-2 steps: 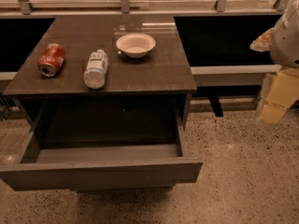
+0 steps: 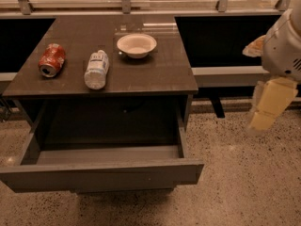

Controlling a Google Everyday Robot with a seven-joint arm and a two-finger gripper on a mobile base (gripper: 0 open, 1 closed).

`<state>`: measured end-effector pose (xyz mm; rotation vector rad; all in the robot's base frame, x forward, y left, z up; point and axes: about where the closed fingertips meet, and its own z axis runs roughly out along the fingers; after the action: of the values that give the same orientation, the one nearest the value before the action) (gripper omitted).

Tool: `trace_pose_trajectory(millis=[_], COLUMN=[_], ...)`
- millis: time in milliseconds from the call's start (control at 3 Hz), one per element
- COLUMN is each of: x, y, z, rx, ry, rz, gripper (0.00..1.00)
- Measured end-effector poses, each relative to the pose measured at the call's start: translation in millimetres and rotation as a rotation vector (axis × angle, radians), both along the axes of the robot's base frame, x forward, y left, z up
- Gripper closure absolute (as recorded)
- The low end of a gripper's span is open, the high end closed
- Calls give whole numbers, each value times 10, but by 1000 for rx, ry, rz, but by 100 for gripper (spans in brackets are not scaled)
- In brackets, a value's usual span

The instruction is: Close top drawer

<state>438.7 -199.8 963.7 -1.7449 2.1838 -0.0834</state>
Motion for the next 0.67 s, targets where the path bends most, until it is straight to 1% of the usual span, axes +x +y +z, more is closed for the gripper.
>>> trace_pose_trajectory(millis=[333, 667], x=[-88, -276], y=[459, 1018], z=[-341, -1230], rx=[52, 146], ry=[-18, 57], rz=[84, 163], gripper=[18, 49])
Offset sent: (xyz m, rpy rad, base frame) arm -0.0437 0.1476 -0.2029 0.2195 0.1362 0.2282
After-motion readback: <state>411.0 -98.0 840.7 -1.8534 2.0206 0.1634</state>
